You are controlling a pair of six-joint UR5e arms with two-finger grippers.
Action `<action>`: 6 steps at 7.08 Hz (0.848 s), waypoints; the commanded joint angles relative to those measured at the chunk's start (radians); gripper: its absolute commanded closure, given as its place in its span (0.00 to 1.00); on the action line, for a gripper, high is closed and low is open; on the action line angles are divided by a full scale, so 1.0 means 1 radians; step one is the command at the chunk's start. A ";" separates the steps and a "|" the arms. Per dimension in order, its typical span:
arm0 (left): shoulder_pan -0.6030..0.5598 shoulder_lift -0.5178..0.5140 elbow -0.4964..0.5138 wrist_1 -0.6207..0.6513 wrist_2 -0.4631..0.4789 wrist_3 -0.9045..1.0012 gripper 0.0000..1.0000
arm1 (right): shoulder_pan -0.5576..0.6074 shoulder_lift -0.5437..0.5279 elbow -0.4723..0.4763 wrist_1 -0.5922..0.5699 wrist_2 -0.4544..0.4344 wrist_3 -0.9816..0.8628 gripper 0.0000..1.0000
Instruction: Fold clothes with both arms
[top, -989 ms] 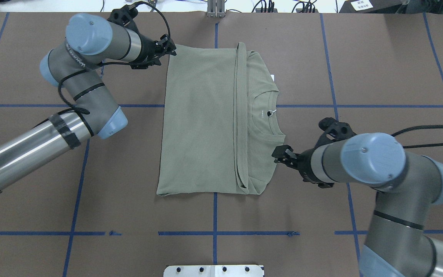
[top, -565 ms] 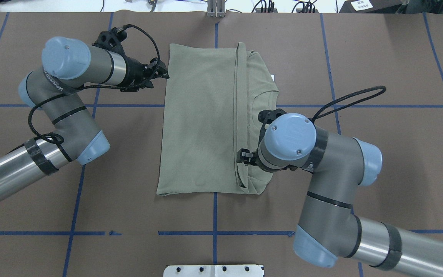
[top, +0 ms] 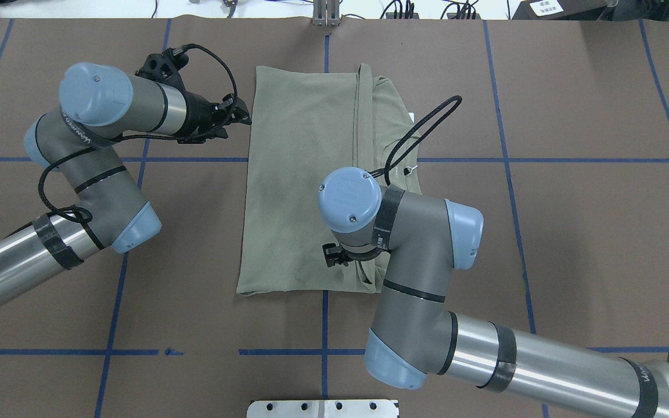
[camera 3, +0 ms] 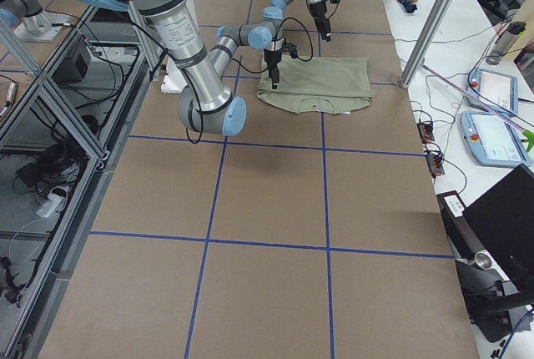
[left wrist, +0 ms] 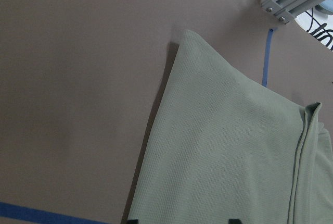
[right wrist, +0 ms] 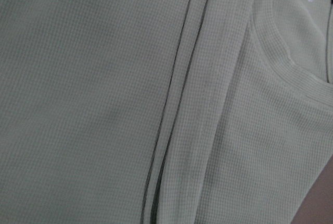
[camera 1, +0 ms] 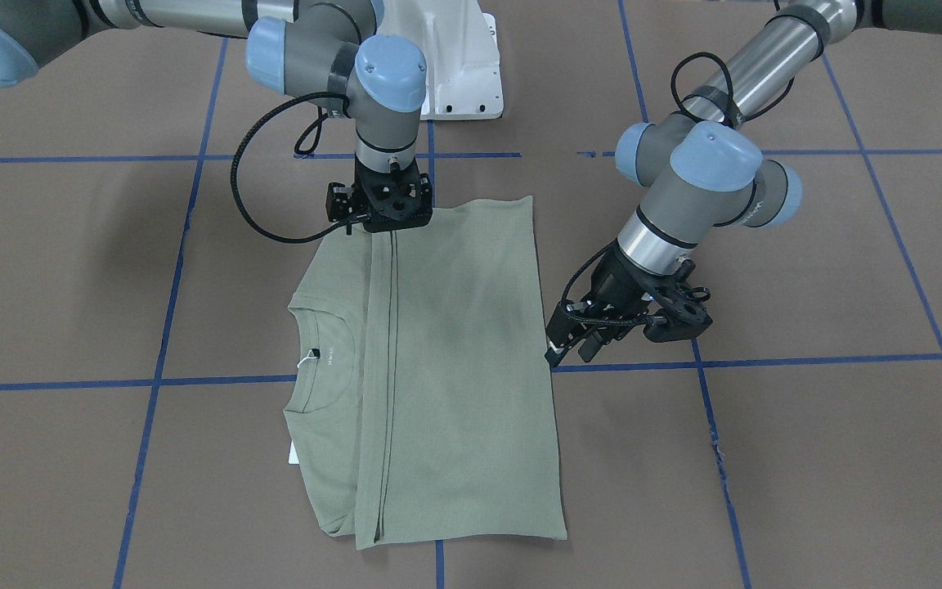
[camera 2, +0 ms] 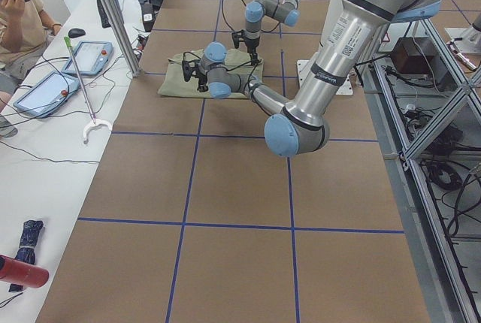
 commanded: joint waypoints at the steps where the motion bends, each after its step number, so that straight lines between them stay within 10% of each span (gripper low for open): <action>1: 0.001 0.010 0.000 -0.003 0.000 0.001 0.35 | -0.017 0.006 -0.030 -0.021 0.005 -0.057 0.00; 4: 0.001 0.010 0.000 -0.004 0.000 0.003 0.35 | -0.011 -0.008 -0.001 -0.099 0.005 -0.120 0.00; 6: 0.001 0.010 -0.004 -0.004 0.002 0.001 0.35 | 0.016 -0.200 0.165 -0.117 0.008 -0.209 0.00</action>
